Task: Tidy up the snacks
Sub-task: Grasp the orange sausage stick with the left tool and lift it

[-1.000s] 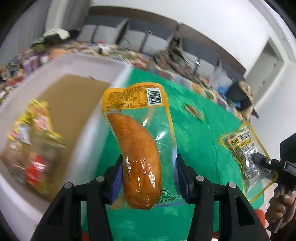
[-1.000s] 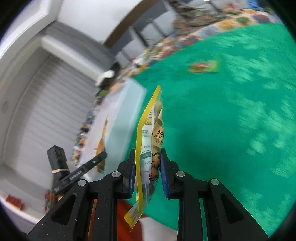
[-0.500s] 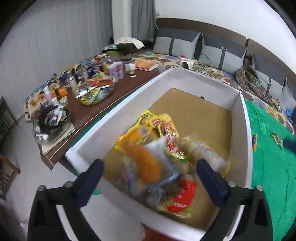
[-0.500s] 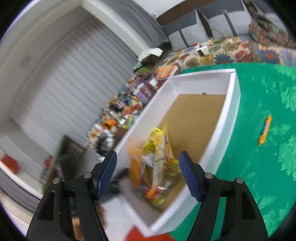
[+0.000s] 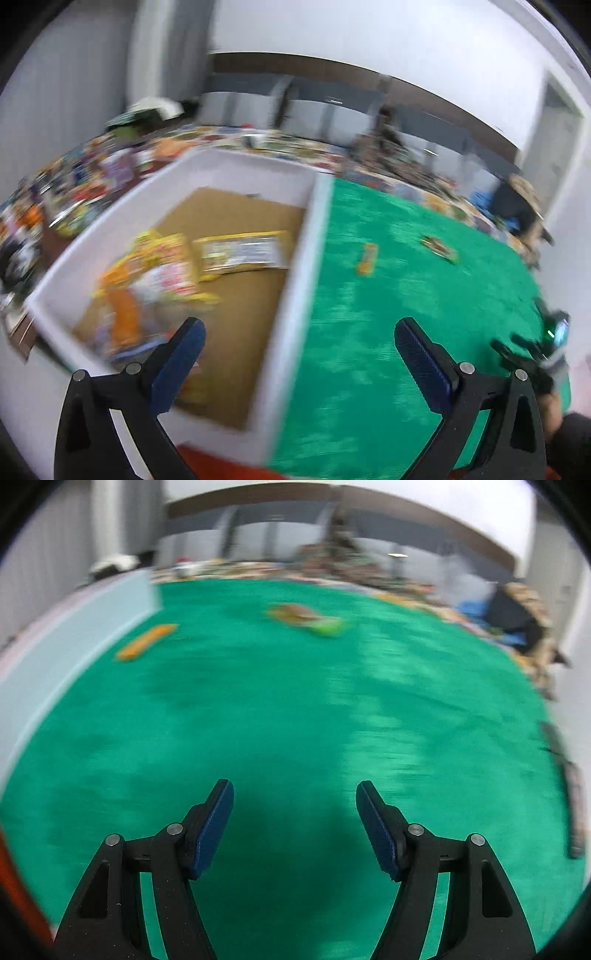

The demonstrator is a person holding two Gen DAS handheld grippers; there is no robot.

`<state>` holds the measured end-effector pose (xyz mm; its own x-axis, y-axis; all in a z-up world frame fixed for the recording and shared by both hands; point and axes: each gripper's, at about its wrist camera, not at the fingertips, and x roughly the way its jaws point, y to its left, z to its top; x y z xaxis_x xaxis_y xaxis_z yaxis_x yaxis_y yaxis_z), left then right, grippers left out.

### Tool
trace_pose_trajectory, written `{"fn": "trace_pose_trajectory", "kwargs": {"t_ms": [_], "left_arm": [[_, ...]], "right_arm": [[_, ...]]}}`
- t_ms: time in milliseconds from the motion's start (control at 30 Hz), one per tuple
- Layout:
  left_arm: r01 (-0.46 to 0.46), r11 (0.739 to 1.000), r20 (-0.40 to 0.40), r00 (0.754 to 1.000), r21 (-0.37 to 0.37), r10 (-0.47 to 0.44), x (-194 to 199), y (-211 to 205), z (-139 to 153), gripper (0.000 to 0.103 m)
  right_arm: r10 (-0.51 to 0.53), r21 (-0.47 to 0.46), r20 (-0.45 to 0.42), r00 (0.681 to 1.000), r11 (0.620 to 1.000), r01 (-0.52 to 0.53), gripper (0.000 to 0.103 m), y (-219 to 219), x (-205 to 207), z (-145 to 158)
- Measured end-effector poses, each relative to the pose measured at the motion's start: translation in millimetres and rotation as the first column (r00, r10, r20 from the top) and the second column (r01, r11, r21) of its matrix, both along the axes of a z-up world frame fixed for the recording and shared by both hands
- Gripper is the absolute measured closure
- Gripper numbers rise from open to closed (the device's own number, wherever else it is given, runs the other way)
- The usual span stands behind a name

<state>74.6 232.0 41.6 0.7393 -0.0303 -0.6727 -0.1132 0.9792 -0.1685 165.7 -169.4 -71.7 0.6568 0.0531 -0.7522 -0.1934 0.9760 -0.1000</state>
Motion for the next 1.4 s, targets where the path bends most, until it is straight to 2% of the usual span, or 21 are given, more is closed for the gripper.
{"fn": "trace_pose_trajectory", "kwargs": {"t_ms": [67, 167, 300, 433, 500, 700, 1033, 1300, 1367, 1400], "left_arm": [[0.062, 0.998, -0.015, 0.998, 0.025, -0.062, 13, -28, 1, 0.002], [0.158, 0.985, -0.048, 0.987, 0.071, -0.155, 30, -71, -5, 0.002], [0.25, 0.958, -0.131, 0.964, 0.14, -0.232, 54, -112, -27, 0.002], [0.286, 0.952, -0.222, 0.941, 0.114, -0.256, 76, -129, -58, 0.002], [0.294, 0.951, -0.261, 0.93, 0.1, -0.26, 86, -135, -72, 0.002], [0.31, 0.944, -0.301, 0.916, 0.115, -0.264, 109, -135, -88, 0.002], [0.284, 0.953, -0.29, 0.925, 0.105, -0.244, 211, -122, -82, 0.002], [0.271, 0.957, -0.295, 0.927, 0.103, -0.231, 279, -109, -99, 0.002], [0.261, 0.962, -0.306, 0.925, 0.084, -0.225, 291, -105, -107, 0.006], [0.262, 0.962, -0.317, 0.921, 0.079, -0.225, 296, -103, -112, 0.011]], "right_arm": [[-0.069, -0.031, 0.01, 0.998, 0.997, 0.07, 0.031, -21, 11, -4], [-0.14, -0.022, -0.004, 0.99, 0.99, 0.14, 0.031, -42, 21, -14], [-0.156, 0.013, -0.027, 0.987, 0.988, 0.156, 0.029, -48, 25, -18], [-0.172, 0.083, -0.063, 0.983, 0.981, 0.177, 0.021, -62, 21, -19], [-0.178, 0.086, -0.065, 0.982, 0.979, 0.183, 0.02, -63, 19, -19], [-0.185, 0.08, -0.065, 0.981, 0.979, 0.19, 0.019, -60, 15, -19], [-0.184, 0.082, -0.065, 0.981, 0.979, 0.189, 0.018, -60, 16, -20], [-0.184, 0.082, -0.065, 0.981, 0.978, 0.189, 0.018, -60, 16, -20], [-0.184, 0.083, -0.065, 0.981, 0.978, 0.189, 0.018, -60, 16, -20], [-0.184, 0.082, -0.065, 0.981, 0.978, 0.189, 0.018, -60, 16, -20]]}}
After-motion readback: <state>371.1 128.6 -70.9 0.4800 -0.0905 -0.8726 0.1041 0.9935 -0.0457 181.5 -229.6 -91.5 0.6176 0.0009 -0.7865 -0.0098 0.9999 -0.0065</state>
